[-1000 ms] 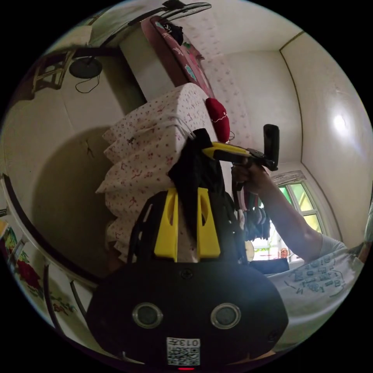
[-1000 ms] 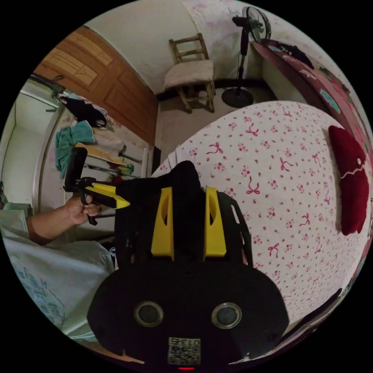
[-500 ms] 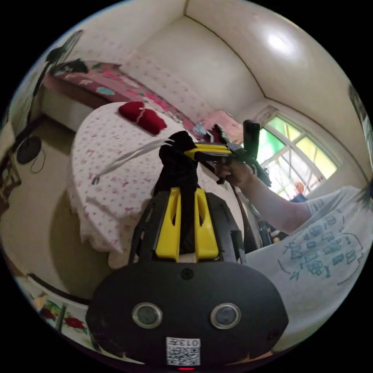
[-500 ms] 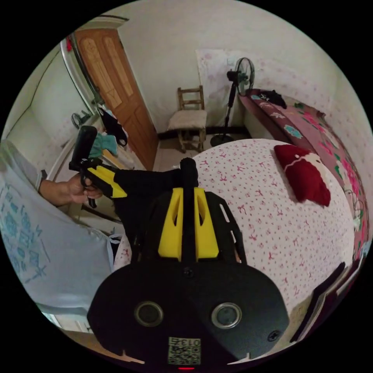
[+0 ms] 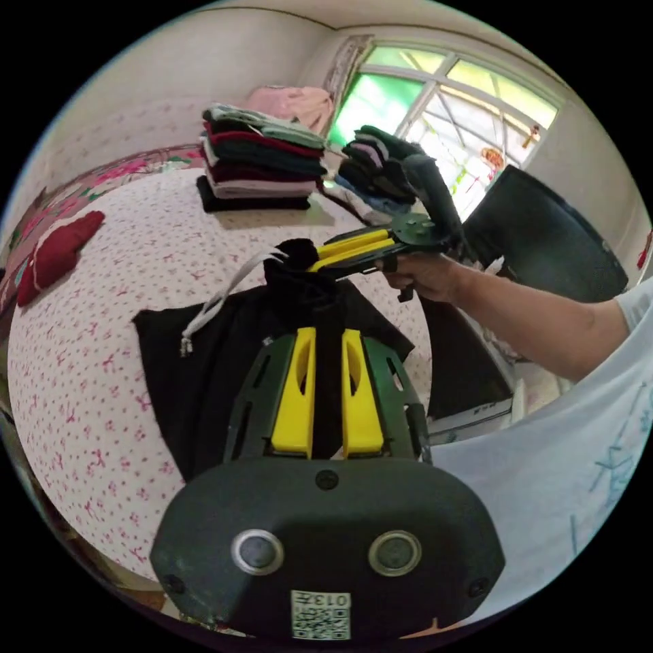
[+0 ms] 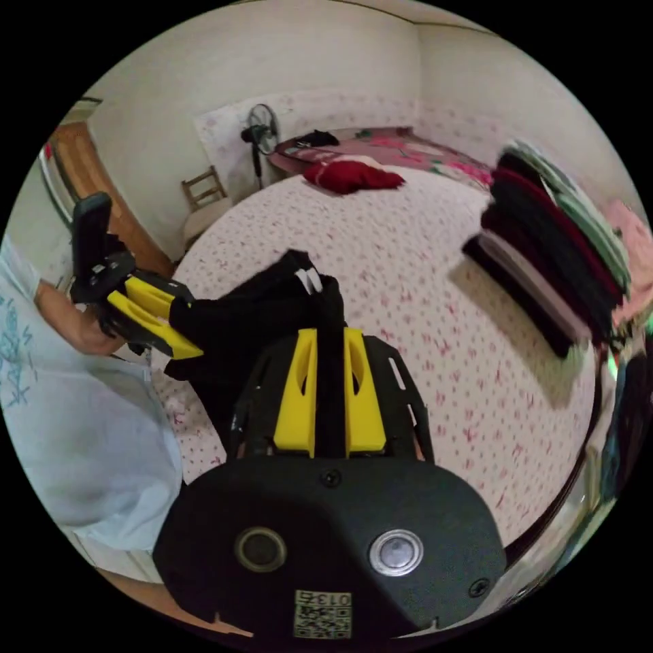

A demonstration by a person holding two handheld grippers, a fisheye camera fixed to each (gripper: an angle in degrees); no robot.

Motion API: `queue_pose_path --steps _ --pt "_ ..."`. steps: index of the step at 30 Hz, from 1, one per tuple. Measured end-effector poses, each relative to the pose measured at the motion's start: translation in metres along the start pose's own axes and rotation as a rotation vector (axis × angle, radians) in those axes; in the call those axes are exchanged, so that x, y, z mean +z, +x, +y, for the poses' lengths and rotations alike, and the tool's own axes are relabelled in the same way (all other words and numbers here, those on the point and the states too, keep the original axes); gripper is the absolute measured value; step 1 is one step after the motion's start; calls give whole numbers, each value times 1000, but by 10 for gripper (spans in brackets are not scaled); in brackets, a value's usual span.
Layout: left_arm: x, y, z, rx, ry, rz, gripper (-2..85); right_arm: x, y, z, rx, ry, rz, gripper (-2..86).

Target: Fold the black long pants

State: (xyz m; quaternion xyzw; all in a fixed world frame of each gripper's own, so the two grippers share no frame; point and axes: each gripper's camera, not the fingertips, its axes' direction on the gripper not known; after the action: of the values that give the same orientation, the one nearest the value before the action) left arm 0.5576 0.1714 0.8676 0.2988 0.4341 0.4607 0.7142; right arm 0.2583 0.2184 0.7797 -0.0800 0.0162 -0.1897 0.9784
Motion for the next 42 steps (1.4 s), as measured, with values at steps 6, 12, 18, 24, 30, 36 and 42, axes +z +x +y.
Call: queue_pose_path --steps 6,12,18,24,30,36,42 --pt "46 66 -30 197 -189 -25 124 -12 58 101 342 74 -110 127" --pt "12 98 -49 272 -127 14 109 -5 71 148 427 120 -354 167" --pt "-28 60 -41 37 -63 -323 118 30 66 164 454 22 -386 175" --pt "-9 29 -48 -152 -187 -110 123 41 44 158 363 -49 -236 59" --pt "-8 62 -74 -52 -167 -145 119 1 51 192 366 55 -97 73" --pt "-14 66 -83 -59 -172 -141 115 -1 79 254 568 58 -114 88" --pt "-11 70 -83 -45 -220 -137 112 -4 41 277 517 70 -123 87"
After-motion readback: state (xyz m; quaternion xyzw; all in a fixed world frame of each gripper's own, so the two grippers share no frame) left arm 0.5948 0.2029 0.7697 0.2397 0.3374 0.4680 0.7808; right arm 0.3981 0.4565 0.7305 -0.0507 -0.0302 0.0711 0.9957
